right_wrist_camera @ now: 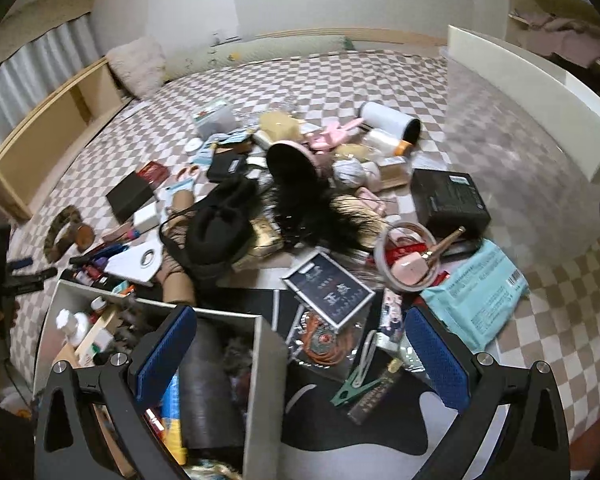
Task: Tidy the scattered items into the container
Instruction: 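Withdraw both open grippers from the box toward the scattered items, then lower the left gripper toward the black cylinder while the right lowers toward the black gold-lettered lighter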
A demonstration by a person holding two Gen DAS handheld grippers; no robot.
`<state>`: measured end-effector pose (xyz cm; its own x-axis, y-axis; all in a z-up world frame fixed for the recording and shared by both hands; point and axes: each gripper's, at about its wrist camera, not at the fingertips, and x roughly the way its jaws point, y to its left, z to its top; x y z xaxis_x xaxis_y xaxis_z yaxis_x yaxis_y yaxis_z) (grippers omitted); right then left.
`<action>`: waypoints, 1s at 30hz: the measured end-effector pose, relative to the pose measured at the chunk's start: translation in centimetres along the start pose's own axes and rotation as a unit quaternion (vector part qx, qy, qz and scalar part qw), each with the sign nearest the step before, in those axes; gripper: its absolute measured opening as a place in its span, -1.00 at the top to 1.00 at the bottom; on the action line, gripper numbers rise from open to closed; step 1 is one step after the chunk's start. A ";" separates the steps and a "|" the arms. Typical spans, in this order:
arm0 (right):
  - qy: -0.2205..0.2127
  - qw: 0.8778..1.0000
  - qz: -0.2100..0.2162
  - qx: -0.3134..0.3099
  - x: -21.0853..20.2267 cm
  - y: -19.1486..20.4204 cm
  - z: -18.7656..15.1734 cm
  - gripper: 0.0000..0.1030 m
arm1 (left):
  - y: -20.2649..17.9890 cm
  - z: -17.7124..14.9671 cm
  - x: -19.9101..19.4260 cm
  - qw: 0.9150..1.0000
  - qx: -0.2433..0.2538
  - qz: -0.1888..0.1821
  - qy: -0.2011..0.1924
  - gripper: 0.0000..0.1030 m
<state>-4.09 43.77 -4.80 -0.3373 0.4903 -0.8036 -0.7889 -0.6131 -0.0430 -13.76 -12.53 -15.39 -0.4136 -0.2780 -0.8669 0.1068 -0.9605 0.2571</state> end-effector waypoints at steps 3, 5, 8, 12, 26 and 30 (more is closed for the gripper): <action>-0.002 0.999 -0.001 0.033 0.3 -1.2 0.1 -1.00 | -0.1 -0.3 1.5 1.000 -0.002 -0.002 0.027 -0.93; 0.001 0.998 0.000 0.056 0.5 -2.0 0.1 -1.00 | -0.2 -0.5 2.1 0.999 0.000 0.003 0.040 -0.93; 0.010 0.997 -0.001 0.074 0.8 -2.8 0.1 -1.00 | -0.2 -0.7 2.8 0.998 0.003 0.013 0.056 -0.93; 0.034 0.995 0.010 0.098 1.5 -3.4 0.0 -1.00 | 0.0 -1.0 3.8 0.997 0.003 0.023 0.074 -0.93; 0.071 0.993 -0.003 0.092 2.5 -3.4 0.0 -1.00 | -0.1 -0.8 6.2 0.993 -0.018 0.015 0.118 -0.93; 0.070 0.995 -0.028 0.059 2.7 -2.9 0.0 -1.00 | -0.8 -0.9 6.8 0.991 -0.014 0.011 0.136 -0.93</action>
<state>-2.70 46.83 -6.83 -0.2228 0.4254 -0.8771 -0.8617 -0.5067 -0.0268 -15.86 -13.64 -21.85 -0.1525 -0.2887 -0.9452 0.1391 -0.9531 0.2687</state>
